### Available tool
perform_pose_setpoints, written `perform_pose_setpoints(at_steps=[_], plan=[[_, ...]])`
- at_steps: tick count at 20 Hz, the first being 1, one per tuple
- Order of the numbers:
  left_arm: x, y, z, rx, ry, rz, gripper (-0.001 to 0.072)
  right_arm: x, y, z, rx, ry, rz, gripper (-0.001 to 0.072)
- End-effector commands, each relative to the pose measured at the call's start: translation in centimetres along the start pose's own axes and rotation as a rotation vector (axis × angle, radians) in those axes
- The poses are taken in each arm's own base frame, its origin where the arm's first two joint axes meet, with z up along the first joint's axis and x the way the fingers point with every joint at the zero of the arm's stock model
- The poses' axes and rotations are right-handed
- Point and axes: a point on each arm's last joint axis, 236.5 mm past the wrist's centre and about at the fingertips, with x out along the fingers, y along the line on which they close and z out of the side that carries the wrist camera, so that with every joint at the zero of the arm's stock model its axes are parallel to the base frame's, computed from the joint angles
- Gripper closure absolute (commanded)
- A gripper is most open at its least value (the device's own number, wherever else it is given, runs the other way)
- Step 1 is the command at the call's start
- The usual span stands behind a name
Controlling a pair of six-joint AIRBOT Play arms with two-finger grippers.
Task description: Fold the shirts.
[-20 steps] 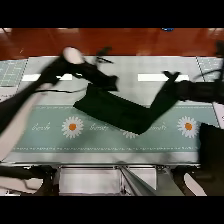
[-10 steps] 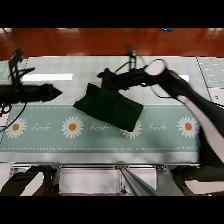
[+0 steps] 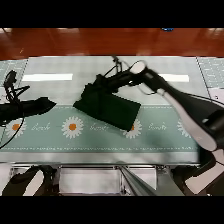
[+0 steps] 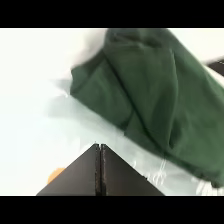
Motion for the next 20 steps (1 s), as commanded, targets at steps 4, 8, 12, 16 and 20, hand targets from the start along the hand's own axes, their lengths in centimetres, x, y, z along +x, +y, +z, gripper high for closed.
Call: perform_pose_setpoints(at_steps=[4, 8, 12, 16, 20], plan=[[0.1, -0.4, 1.0, -0.041, -0.052, -0.028, 0.0676, -27.7, -11.9, -3.9, -0.023, -0.031, -0.8, 0.0303], [0.1, -0.6, 0.9, -0.041, -0.048, -0.033, 0.0676, -31.9, -17.5, -10.8, 0.184, -0.334, -0.881, 0.0302], [0.6, -1.9, 0.0, -0.008, -0.013, -0.058, 0.0676, -22.8, -18.6, -13.8, 0.351, -0.462, -0.491, 0.0303], [1.1, -3.5, -0.8, 0.037, 0.007, -0.085, 0.0676, -17.4, -19.6, -14.6, 0.446, -0.366, -0.315, 0.0303], [1.3, -4.1, -1.1, 0.049, 0.013, -0.093, 0.0676, -12.7, -19.9, -14.8, 0.529, -0.231, -0.141, 0.0303]])
